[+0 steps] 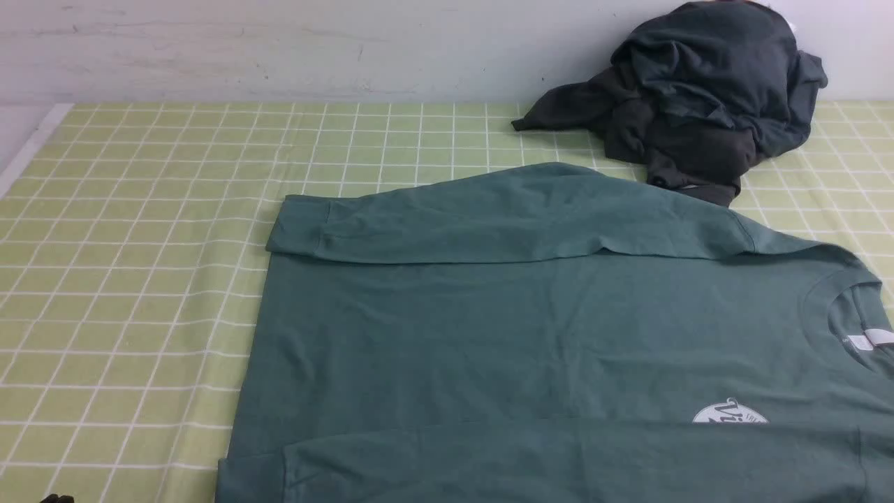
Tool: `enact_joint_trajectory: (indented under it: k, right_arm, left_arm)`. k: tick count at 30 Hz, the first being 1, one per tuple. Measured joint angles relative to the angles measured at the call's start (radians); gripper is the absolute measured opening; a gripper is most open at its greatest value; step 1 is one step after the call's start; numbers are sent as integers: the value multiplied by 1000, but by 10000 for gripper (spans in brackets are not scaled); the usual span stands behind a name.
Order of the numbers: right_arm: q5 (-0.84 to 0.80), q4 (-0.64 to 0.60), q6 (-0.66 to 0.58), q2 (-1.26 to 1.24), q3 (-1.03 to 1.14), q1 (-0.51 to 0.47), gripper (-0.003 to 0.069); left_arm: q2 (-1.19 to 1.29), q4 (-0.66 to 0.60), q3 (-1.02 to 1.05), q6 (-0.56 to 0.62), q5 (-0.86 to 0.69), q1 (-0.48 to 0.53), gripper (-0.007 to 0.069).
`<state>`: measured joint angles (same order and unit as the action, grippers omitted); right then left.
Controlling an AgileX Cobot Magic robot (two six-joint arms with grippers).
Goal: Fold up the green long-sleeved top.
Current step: Use the left arm to clamp the cuff closest to it
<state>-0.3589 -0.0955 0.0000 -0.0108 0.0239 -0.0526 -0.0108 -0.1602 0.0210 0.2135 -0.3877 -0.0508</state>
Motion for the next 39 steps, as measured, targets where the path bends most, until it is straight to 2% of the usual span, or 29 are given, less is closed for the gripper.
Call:
enact_joint_trajectory:
  k: [31,39]
  right_arm:
    - [0,4,0,0,0,0,-13]
    - [0,4,0,0,0,0,-13]
  left_arm:
    - [0,2,0,13,0,0,-1]
    - [0,3,7,14,52,0,-1]
